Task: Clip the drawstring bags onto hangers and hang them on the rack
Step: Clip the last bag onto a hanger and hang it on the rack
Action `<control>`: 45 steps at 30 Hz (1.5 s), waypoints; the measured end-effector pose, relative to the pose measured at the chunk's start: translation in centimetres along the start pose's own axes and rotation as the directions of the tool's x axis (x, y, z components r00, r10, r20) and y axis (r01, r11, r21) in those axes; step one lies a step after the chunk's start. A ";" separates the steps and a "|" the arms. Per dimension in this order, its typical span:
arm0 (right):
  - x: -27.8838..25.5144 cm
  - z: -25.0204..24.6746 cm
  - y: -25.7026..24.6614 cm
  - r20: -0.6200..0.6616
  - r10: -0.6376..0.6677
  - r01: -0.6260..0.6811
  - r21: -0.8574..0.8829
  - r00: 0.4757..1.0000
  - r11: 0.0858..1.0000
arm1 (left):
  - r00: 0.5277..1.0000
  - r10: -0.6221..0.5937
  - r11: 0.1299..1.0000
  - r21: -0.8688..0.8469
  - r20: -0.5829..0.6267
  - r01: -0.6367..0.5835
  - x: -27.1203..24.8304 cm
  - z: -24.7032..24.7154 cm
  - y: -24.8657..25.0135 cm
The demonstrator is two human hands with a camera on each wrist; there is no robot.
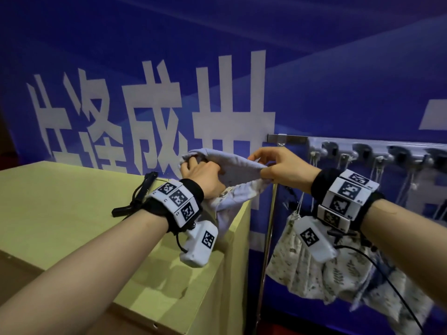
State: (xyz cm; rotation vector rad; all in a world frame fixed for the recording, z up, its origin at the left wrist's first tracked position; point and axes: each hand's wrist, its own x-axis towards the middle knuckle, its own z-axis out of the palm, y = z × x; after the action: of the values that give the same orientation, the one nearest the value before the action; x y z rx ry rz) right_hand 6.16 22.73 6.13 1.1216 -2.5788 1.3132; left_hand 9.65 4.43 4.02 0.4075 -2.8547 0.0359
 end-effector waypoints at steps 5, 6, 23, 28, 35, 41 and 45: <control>0.3 -1.5 0.5 -0.319 0.058 -0.021 0.118 0.946 0.993 | 0.984 0.147 0.914 -0.367 -0.098 -0.173 -1.0 -1.3 0.1; 0.4 -1.9 0.5 -0.397 0.085 -0.025 0.153 0.914 0.988 | 0.974 0.151 0.862 -0.460 -0.166 -0.212 -1.3 -1.5 0.3; 1.5 1.0 6.1 -0.298 0.317 -0.258 0.223 0.900 0.940 | 0.880 -0.332 0.928 -0.048 0.341 0.369 3.3 10.5 -13.4; 1.2 1.3 7.8 -0.245 0.388 -0.339 0.221 0.888 0.915 | 0.870 -0.235 0.961 -0.033 0.433 0.276 4.8 11.8 -14.9; 1.0 1.8 9.8 -0.219 0.432 -0.388 0.219 0.875 0.895 | 0.920 -0.048 0.981 -0.156 0.388 0.117 3.3 12.6 -11.8; 1.2 3.1 9.9 -0.147 0.371 -0.369 0.041 0.917 0.928 | 0.901 0.215 0.968 -0.205 0.377 -0.145 0.1 12.0 -4.2; 1.1 4.8 8.4 -0.132 0.266 -0.278 -0.081 0.955 0.957 | 0.827 0.304 0.951 -0.208 0.473 -0.230 -1.5 11.3 -0.5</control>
State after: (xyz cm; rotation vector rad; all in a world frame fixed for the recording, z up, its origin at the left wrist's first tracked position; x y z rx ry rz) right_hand 1.53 21.85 -2.39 0.6672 -2.7467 1.2372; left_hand 8.33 3.69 -7.28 -0.0341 -3.3779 -0.2607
